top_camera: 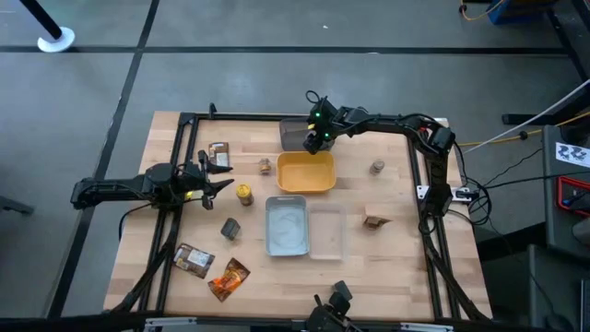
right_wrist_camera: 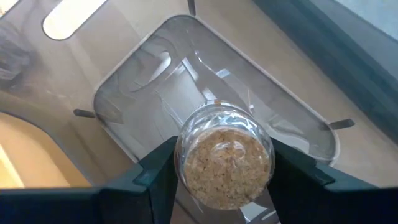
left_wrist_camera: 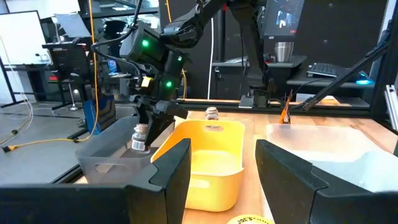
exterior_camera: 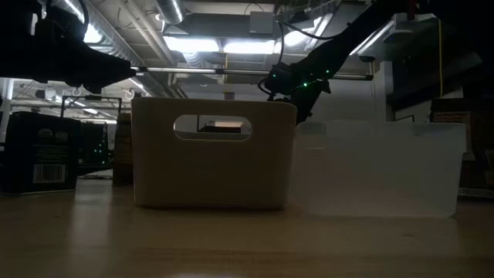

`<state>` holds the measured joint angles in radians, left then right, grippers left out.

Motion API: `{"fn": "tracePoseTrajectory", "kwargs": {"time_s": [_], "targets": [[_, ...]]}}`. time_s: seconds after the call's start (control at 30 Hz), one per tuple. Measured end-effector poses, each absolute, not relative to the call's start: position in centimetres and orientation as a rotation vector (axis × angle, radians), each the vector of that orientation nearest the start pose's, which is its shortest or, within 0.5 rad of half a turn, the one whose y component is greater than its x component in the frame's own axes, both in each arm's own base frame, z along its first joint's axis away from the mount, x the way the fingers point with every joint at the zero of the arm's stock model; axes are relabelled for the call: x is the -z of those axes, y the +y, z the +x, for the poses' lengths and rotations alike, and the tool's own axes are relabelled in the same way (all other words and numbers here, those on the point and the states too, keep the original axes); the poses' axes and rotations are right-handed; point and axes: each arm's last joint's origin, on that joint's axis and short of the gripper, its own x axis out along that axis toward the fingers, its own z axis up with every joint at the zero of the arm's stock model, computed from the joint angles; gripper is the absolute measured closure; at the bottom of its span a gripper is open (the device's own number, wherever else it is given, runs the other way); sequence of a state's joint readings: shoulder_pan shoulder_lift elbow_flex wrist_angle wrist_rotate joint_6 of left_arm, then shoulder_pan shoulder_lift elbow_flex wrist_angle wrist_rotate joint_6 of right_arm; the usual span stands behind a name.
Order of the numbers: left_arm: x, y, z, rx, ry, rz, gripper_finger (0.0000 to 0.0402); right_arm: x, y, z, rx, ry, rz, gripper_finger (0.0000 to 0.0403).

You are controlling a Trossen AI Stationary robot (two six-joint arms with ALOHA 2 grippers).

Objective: Sort spices by type
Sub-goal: Put the top right brown seasoning bottle into the black bin

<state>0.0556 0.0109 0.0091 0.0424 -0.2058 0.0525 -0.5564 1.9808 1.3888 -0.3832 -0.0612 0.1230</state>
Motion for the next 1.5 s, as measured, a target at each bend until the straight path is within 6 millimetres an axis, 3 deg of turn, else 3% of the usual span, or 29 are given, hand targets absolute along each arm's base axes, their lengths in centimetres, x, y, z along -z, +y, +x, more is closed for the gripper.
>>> {"fn": "tracePoseTrajectory", "kwargs": {"time_s": [1.3, 1.5], "targets": [[-16.98, 1.13, 9.67, -0.263, -0.033, 0.049, 0.0235, -17.96, -21.9, 35.55, 0.516, 0.894, 0.412, 0.0195], [-16.98, 1.13, 9.67, -0.263, -0.033, 0.049, 0.0235, -17.96, -21.92, 35.54, 0.548, 0.884, 0.451, 0.0151]]}}
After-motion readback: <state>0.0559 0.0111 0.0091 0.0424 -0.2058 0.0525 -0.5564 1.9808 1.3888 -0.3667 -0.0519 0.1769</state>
